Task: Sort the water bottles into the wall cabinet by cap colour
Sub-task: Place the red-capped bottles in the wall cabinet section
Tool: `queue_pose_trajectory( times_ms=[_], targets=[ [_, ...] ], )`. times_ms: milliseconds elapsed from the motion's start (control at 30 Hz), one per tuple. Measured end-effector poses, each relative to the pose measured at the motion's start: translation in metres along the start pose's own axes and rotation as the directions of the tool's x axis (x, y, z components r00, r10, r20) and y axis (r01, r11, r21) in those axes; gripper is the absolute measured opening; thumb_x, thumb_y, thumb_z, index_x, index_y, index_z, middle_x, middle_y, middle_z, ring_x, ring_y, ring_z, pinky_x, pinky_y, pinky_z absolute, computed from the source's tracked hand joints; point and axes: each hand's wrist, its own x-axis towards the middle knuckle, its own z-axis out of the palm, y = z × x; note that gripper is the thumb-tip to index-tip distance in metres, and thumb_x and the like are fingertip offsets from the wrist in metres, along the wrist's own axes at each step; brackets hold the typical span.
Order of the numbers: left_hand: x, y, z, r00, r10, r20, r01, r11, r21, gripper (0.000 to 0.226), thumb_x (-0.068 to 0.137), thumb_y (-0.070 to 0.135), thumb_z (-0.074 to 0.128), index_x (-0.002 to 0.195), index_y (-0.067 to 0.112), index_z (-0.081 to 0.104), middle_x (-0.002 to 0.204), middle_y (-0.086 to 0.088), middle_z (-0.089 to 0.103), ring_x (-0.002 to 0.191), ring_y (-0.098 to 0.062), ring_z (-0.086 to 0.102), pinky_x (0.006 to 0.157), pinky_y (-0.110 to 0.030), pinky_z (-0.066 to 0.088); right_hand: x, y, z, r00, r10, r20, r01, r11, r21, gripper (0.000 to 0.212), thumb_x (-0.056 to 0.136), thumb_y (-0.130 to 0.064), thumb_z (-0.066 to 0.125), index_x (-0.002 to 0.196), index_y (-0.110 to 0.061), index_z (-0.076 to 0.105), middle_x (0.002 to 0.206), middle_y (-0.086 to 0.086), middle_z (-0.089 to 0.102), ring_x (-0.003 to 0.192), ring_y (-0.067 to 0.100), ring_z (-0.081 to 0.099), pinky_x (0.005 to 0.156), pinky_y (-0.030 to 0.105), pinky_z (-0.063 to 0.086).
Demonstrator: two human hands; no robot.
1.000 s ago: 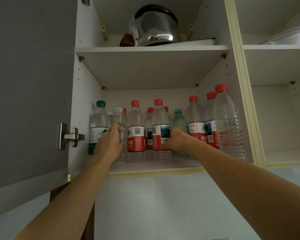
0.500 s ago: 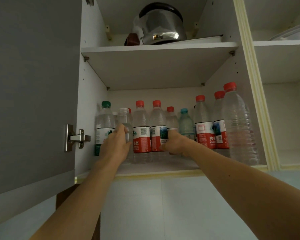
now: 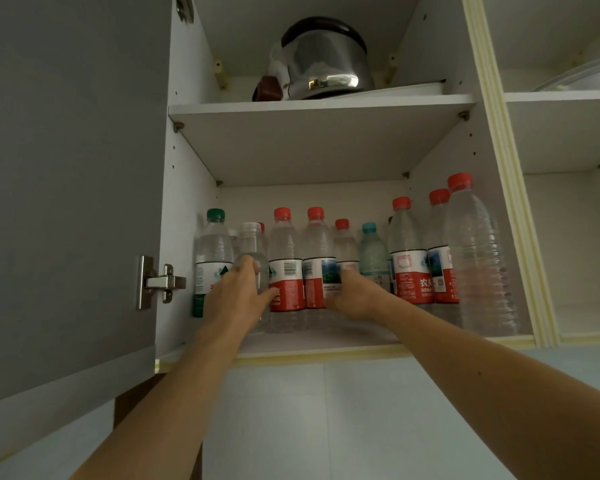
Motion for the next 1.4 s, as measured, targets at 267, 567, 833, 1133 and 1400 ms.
queue_pose_trajectory(
  times_ms=[267,567,833,1133,1400],
  targets=[
    [0.005,0.004,-0.004,0.996,0.045,-0.083,-0.047,0.999,-0.018,0.042,0.087,0.058,0.066,0.109,0.027,0.049,0.093,0.005,0.059,0.077,-0.017,0.059,0.064,-0.035,0.054,-0.053,0.02,-0.032,0.837,-0.298,-0.458,0.159,0.935,-0.318,0.025,0.096,-0.016,0.063,0.122,-0.015,0.063,0.121,0.004,0.062,0.107,0.019,0.058,0.093,0.034,0.053],
    [-0.007,0.069,-0.021,0.92,0.358,-0.159,-0.384,0.904,-0.187,0.03,0.09,0.052,0.061,0.102,0.027,0.049,0.081,0.011,0.051,0.069,-0.004,0.053,0.059,-0.022,0.044,-0.106,0.091,-0.089,0.599,-0.61,-0.52,-0.077,0.602,-0.795,0.052,0.087,-0.033,0.072,0.132,-0.009,0.059,0.15,0.021,0.041,0.144,0.043,0.03,0.119,0.062,0.019],
    [0.024,0.155,0.015,0.936,0.341,0.088,-0.258,0.835,-0.487,0.052,0.092,0.051,0.064,0.132,0.022,0.047,0.123,0.006,0.055,0.104,-0.009,0.056,0.081,-0.023,0.045,-0.097,0.122,-0.086,0.519,-0.583,-0.625,-0.005,0.729,-0.684,0.073,0.088,-0.05,0.055,0.15,-0.014,0.041,0.161,0.016,0.025,0.151,0.035,0.021,0.124,0.056,0.013],
    [0.055,0.194,0.06,0.861,0.223,0.456,0.205,0.67,-0.714,0.102,0.082,0.024,0.082,0.159,0.035,0.015,0.159,-0.008,0.036,0.129,-0.028,0.053,0.09,-0.042,0.056,-0.095,0.128,-0.085,0.471,-0.59,-0.656,0.042,0.758,-0.651,0.074,0.087,-0.049,0.055,0.151,-0.015,0.039,0.162,0.013,0.027,0.152,0.033,0.019,0.122,0.057,0.019],
    [0.053,0.196,0.069,0.832,0.281,0.479,0.257,0.569,-0.781,0.095,0.081,0.019,0.082,0.153,0.045,0.025,0.149,-0.004,0.048,0.106,-0.017,0.062,0.064,-0.033,0.062,-0.093,0.134,-0.088,0.459,-0.59,-0.664,0.018,0.753,-0.657,0.075,0.087,-0.051,0.057,0.152,-0.018,0.039,0.162,0.01,0.028,0.153,0.03,0.017,0.125,0.051,0.014]
  ],
)
